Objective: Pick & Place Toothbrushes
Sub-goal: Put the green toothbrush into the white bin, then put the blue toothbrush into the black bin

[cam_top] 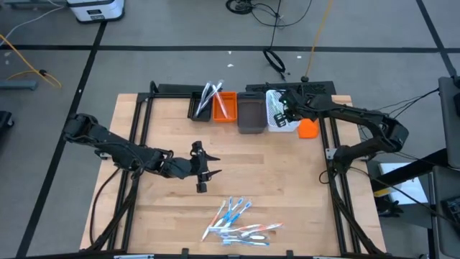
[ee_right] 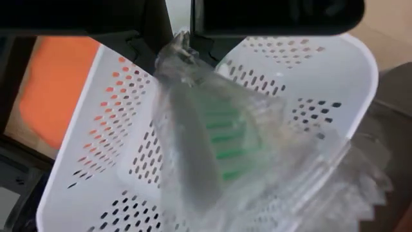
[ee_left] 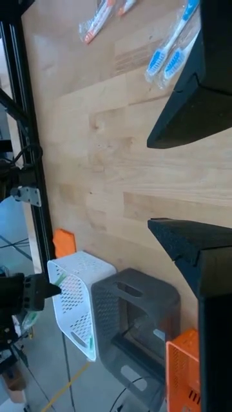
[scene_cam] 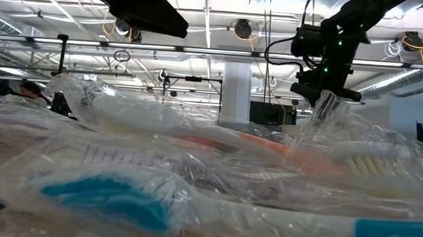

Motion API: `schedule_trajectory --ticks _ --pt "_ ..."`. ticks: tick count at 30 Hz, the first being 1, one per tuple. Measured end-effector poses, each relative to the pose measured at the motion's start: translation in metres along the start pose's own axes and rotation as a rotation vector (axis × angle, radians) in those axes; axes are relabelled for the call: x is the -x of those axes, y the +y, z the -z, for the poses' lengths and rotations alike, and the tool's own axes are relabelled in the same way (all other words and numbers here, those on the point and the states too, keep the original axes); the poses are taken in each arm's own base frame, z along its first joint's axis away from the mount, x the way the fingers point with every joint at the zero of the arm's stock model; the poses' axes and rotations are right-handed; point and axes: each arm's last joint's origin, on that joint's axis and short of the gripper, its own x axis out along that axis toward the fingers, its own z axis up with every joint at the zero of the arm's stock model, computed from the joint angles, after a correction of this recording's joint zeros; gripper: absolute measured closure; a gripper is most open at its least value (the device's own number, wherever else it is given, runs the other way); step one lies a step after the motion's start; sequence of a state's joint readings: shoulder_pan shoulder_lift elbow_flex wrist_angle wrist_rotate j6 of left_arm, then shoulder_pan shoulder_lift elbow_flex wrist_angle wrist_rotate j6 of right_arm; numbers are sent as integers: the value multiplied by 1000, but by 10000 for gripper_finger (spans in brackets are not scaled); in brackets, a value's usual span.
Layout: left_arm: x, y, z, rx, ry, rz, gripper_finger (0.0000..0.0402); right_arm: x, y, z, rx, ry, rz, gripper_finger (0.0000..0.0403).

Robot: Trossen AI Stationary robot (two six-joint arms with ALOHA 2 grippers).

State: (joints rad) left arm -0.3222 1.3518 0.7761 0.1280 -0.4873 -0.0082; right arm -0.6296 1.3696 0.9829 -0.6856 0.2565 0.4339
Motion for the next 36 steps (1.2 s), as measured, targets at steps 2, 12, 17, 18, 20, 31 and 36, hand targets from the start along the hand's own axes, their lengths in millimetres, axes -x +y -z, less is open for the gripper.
schedule_trajectory --ticks 2,12,17,18,20,31,36 --pt "0 0 0 1 0 0 213 -2 1 0 2 8 3 386" --pt "0 -1 0 8 1 42 213 -4 2 -1 55 1 1 331" --pt "0 -1 0 8 2 41 213 -4 2 -2 58 -11 1 307" --pt "0 -1 0 8 2 41 213 -4 2 -2 57 -14 0 305" --pt "0 -1 0 8 2 42 213 -4 2 -2 57 -19 11 300" --pt "0 -1 1 15 6 42 213 -4 1 -3 58 -34 46 281" --pt "0 -1 1 21 6 42 213 0 1 -3 57 -47 29 281"
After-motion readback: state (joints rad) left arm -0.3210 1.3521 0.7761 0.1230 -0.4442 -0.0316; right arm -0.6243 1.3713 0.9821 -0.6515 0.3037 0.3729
